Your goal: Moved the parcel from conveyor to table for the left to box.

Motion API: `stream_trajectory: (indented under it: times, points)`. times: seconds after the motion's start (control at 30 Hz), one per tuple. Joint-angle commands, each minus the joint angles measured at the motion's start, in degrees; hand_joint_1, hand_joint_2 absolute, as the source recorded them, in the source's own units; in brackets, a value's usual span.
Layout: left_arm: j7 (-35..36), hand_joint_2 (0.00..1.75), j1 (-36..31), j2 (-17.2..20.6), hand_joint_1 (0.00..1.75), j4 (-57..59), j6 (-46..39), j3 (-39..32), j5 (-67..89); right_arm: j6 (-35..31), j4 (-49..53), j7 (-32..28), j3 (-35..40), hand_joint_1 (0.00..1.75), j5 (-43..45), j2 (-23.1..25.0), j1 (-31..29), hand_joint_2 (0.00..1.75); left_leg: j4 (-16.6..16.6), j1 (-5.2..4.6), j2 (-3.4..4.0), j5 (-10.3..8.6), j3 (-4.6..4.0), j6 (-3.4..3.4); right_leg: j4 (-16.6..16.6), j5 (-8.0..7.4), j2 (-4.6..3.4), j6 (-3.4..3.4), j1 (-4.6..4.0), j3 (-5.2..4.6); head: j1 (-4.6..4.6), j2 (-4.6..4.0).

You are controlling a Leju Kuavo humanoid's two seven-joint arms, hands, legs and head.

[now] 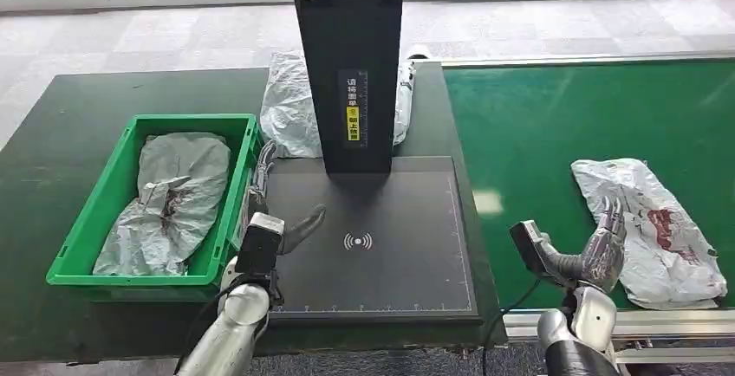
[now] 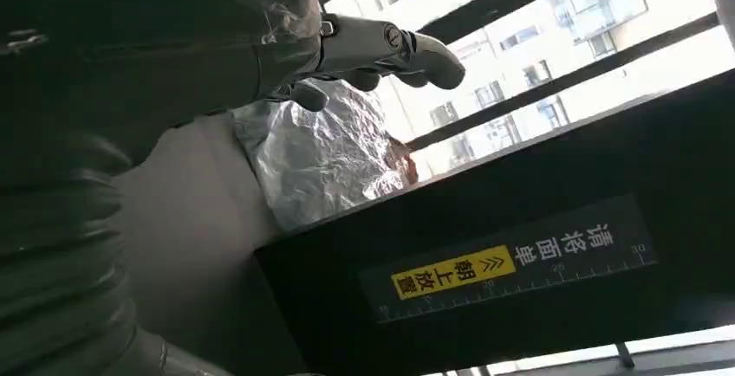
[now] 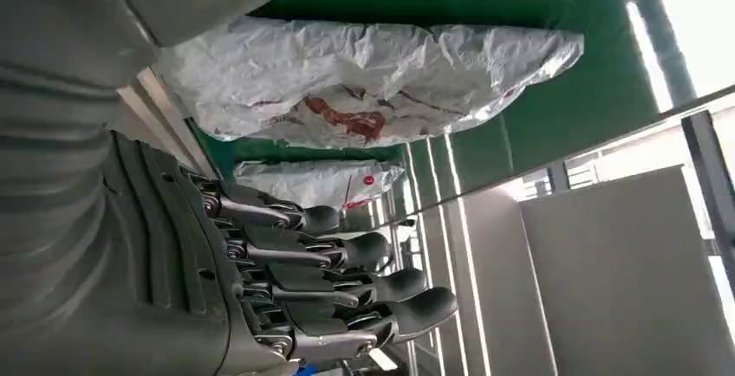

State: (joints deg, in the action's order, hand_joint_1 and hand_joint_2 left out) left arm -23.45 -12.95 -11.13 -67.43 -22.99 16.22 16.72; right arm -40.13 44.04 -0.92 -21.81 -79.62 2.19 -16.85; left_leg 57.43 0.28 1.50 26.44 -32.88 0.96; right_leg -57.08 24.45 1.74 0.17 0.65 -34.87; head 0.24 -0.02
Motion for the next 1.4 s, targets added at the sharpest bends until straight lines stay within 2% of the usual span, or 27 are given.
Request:
stream_trajectory:
  times: [0.03, 0.3, 0.47, 0.63, 1.4]
  points:
    - [0.13, 1.75, -0.81, 1.43, 0.00, 2.49, -0.28, 1.61, -0.19, 0.13, -2.85, 2.34, -2.73, 0.00, -0.54, -1.13, -0.92, 1.75, -0.05, 0.01, -0.09, 0.01, 0.08, -0.01, 0.05, 0.01, -0.06, -0.01, 0.00, 0.09, 0.00, 0.00]
    - [-0.93, 1.75, -2.42, 1.42, 0.00, 4.81, -1.21, 1.69, -0.75, 0.13, -6.97, 5.94, -1.72, 0.00, 0.12, -4.25, -1.31, 1.75, -0.09, 0.02, -0.19, 0.00, 0.16, -0.03, 0.11, 0.02, -0.05, -0.01, 0.01, 0.19, 0.00, 0.02]
    - [-1.01, 1.75, -2.20, 1.53, 0.00, 4.45, -1.08, 1.37, -1.11, 0.13, -6.71, 6.86, -0.84, 0.00, -0.84, -3.99, -1.38, 1.75, -0.06, 0.01, -0.12, 0.00, 0.11, -0.01, 0.07, 0.00, -0.09, -0.02, 0.02, 0.12, 0.02, 0.02]
    - [-1.13, 1.75, -2.52, 1.30, 0.00, 4.96, -0.95, 1.62, -1.01, 0.13, -5.62, 6.71, -0.54, 0.00, -0.02, -3.84, -0.51, 1.75, -0.08, 0.03, -0.12, 0.01, 0.14, -0.01, 0.08, 0.01, -0.13, -0.03, 0.00, 0.14, 0.00, 0.02]
    - [-1.18, 1.75, -4.76, 0.26, 0.00, 7.22, -0.82, 1.92, -0.62, 0.13, -11.35, 6.64, -0.10, 0.00, 2.12, -5.92, -3.88, 1.75, -0.02, 0.01, -0.05, 0.00, 0.05, -0.01, 0.02, -0.01, -0.09, 0.01, 0.02, 0.05, 0.00, 0.02]
